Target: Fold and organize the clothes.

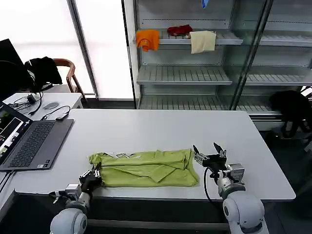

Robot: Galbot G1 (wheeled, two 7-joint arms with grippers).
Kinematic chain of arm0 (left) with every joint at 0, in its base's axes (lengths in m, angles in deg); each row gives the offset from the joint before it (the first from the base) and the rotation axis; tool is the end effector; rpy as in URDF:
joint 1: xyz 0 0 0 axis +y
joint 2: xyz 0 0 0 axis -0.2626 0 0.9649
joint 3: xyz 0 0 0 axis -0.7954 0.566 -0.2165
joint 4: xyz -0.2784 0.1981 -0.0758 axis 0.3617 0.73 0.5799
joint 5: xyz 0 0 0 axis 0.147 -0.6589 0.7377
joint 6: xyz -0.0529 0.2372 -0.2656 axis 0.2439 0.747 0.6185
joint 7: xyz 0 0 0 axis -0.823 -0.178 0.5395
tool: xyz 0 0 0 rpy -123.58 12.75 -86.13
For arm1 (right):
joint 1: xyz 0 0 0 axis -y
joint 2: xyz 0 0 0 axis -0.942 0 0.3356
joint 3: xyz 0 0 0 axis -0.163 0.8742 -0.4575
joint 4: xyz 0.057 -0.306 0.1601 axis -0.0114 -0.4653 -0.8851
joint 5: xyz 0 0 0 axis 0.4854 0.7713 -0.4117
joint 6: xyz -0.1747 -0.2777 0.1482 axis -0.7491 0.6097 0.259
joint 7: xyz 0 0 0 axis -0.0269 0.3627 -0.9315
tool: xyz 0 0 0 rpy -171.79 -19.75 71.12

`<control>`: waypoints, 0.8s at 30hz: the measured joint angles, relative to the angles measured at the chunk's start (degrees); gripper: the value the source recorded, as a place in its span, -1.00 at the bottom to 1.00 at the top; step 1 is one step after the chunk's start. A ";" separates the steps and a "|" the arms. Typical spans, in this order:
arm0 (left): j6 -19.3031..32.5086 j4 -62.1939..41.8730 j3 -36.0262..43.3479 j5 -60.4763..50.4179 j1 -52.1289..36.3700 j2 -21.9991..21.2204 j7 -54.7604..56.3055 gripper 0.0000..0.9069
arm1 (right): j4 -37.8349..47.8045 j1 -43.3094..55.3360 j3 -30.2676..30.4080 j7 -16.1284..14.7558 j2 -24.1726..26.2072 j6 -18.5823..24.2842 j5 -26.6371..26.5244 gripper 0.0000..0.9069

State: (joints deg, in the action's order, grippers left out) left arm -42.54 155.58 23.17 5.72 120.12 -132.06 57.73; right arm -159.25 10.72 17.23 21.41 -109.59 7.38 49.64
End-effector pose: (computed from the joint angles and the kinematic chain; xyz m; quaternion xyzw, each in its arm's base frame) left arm 0.2723 0.0848 -0.3177 0.0048 -0.9883 -0.0099 0.1524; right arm 0.2800 -0.0240 -0.2096 0.0703 -0.9923 0.0021 0.1023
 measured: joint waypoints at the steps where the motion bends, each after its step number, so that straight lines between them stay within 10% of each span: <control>1: 0.21 0.28 -0.26 -0.51 0.02 0.16 -0.36 -1.00 | -0.10 -0.06 -0.15 -0.04 0.14 0.00 -0.09 1.00; 24: 2.08 1.80 -16.22 -13.11 -4.87 17.59 -13.63 -0.98 | 1.60 -0.41 -2.56 -0.67 1.35 0.27 -2.49 1.00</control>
State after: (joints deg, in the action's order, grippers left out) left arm -40.46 157.38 6.95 -7.39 115.25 -114.47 44.10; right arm -157.64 10.31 14.67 20.74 -108.24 7.65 47.15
